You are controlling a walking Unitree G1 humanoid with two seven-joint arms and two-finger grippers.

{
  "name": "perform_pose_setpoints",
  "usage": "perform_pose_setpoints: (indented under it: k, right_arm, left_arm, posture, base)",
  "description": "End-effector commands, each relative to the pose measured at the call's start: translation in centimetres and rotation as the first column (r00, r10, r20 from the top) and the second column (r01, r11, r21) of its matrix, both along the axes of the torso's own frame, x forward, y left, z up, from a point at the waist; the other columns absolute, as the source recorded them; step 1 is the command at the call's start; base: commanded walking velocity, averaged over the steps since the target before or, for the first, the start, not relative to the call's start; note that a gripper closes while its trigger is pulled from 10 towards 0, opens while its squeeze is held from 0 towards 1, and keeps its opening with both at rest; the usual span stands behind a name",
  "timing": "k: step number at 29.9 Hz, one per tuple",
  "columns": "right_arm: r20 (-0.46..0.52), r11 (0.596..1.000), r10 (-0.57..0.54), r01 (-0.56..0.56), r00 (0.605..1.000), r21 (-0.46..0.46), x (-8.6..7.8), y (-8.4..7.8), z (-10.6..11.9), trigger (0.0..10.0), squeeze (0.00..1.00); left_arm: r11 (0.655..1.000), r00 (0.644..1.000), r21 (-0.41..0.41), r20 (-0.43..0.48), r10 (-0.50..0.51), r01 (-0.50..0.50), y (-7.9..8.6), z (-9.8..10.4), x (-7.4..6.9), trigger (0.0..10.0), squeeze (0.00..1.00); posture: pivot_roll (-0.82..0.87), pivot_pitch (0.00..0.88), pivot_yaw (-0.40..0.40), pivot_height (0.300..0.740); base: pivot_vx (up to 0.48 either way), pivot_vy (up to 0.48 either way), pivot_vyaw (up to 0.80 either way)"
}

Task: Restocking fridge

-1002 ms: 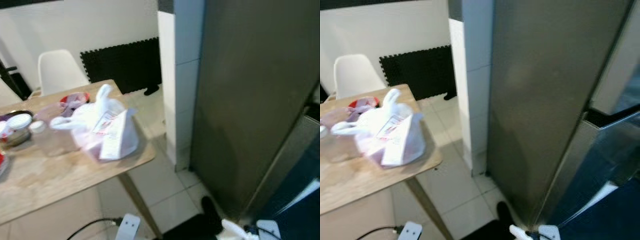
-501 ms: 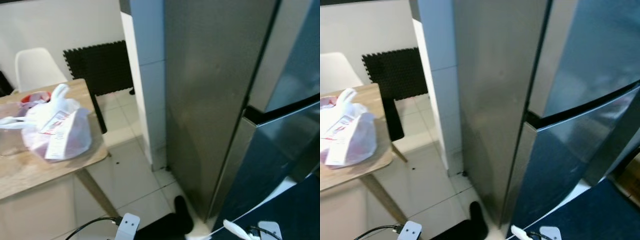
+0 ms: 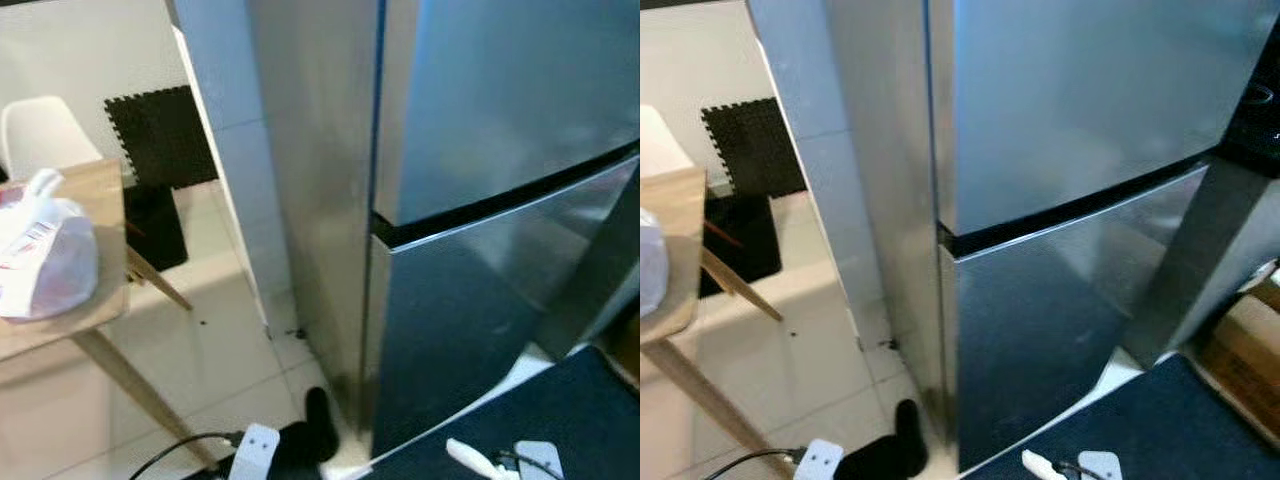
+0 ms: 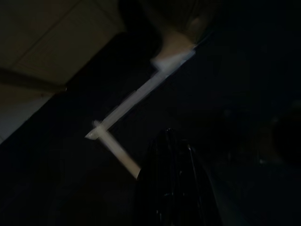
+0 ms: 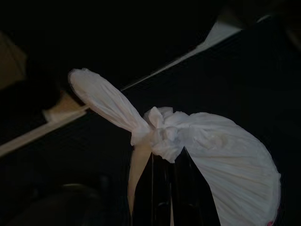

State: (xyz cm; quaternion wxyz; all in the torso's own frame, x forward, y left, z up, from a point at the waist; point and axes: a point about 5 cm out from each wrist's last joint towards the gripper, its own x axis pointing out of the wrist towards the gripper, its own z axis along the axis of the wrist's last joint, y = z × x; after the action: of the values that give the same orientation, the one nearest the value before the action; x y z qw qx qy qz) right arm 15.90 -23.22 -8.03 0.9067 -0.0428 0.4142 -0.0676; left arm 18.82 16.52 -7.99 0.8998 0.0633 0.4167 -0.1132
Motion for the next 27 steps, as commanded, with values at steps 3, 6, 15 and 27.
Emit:
perform_pose_setpoints:
  k: [3, 6, 15, 27]
  right_arm:
    - [-0.011, 1.0, 0.002, -0.001, 1.0, 0.013, -0.3, 0.5, -0.3, 10.0, 0.0]
    - [-0.014, 1.0, 0.004, -0.004, 1.0, 0.013, -0.4, 0.4, -0.3, 10.0, 0.0]
    - [-0.016, 1.0, 0.004, -0.004, 1.0, 0.009, -0.5, 0.2, -0.3, 10.0, 0.0]
    - [-0.013, 1.0, 0.007, -0.007, 1.0, 0.007, -0.4, 0.2, -0.2, 10.0, 0.0]
  left_arm:
    - [1.0, 1.0, 0.013, -0.016, 0.021, -0.021, 0.8, -0.2, -0.5, 10.0, 0.0]
    - [1.0, 1.0, 0.019, -0.011, 0.002, -0.002, 0.8, -0.2, -0.5, 10.0, 0.0]
    - [1.0, 1.0, 0.021, -0.007, -0.009, 0.009, 0.7, -0.1, -0.3, 10.0, 0.0]
    - [1.0, 0.998, -0.013, 0.05, 0.028, -0.027, 0.6, 0.5, 0.6, 10.0, 0.0]
  posture:
    - [-0.1, 0.049, 0.035, 0.726]
    - [-0.1, 0.049, 0.035, 0.726]
    - [-0.1, 0.049, 0.035, 0.726]
    - [-0.1, 0.044, 0.035, 0.726]
  base:
    - [0.0, 0.0, 0.0]
    - [0.0, 0.0, 0.0]
    - [0.0, -0.427, 0.0]
    - [0.0, -0.04, 0.0]
